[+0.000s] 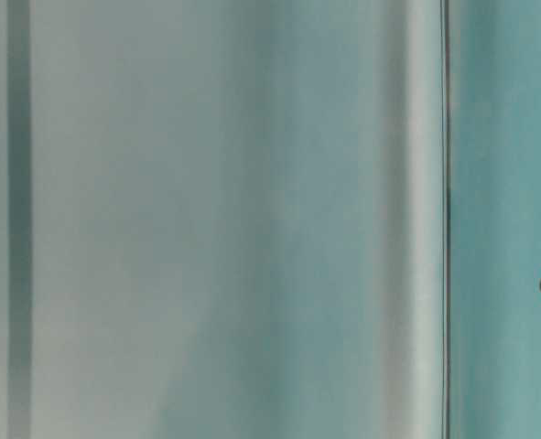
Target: Insert the USB cable into the female connector supported by the left arm.
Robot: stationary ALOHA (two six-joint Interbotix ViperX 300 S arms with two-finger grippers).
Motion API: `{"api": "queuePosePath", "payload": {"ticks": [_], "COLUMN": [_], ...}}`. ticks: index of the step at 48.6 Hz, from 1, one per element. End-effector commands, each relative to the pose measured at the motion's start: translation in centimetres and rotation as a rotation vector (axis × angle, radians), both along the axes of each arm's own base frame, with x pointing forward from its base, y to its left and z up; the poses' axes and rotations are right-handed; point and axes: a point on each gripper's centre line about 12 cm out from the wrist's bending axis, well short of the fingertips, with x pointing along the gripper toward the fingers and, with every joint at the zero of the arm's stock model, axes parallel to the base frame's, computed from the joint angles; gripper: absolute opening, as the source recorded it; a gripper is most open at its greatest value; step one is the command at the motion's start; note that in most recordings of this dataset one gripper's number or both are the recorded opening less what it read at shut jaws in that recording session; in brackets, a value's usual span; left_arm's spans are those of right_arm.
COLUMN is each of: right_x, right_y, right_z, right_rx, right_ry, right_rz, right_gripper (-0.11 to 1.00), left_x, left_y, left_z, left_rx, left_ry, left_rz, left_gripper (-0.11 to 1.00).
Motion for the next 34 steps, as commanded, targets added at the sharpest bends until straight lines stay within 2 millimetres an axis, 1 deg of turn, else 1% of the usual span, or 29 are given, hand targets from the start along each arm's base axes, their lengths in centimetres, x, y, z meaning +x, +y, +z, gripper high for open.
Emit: {"api": "queuePosePath", "payload": {"ticks": [1,4,8,13,16,22,28,34], "right_x": [0.2,0.2,0.3,0.5,0.8,1.3,2.5,3.8], "right_y": [0.0,0.0,0.0,-0.1,-0.2,-0.5,-1.1,-1.5], "right_z": [0.5,0.4,0.2,0.4,0.0,-1.4,-2.8,-5.0], "right_rx": [-0.001,0.003,0.006,0.006,0.007,0.018,0.067,0.138], "right_ry": [-0.014,-0.009,0.011,0.044,0.090,0.167,0.230,0.324], "right_rz": [0.000,0.000,0.000,-0.002,-0.007,-0.026,-0.051,-0.074], "right_gripper": [0.00,0.00,0.00,0.00,0.00,0.00,0.00,0.00], "left_x": [0.3,0.4,0.7,1.1,1.4,1.8,2.4,3.0], "left_y": [-0.1,-0.1,-0.1,-0.2,-0.1,-0.1,-0.1,0.2], "left_z": [0.4,0.0,-0.7,-1.6,-2.3,-4.0,-6.3,-8.0], "left_rx": [-0.008,-0.006,-0.006,-0.004,-0.004,-0.011,-0.020,-0.013], "left_ry": [-0.002,0.026,0.083,0.150,0.186,0.256,0.351,0.414], "left_rz": [-0.004,-0.004,-0.004,-0.008,-0.006,-0.005,0.000,0.012], "left_gripper": [0.01,0.04,-0.01,-0.01,-0.01,-0.01,-0.01,-0.01]}}
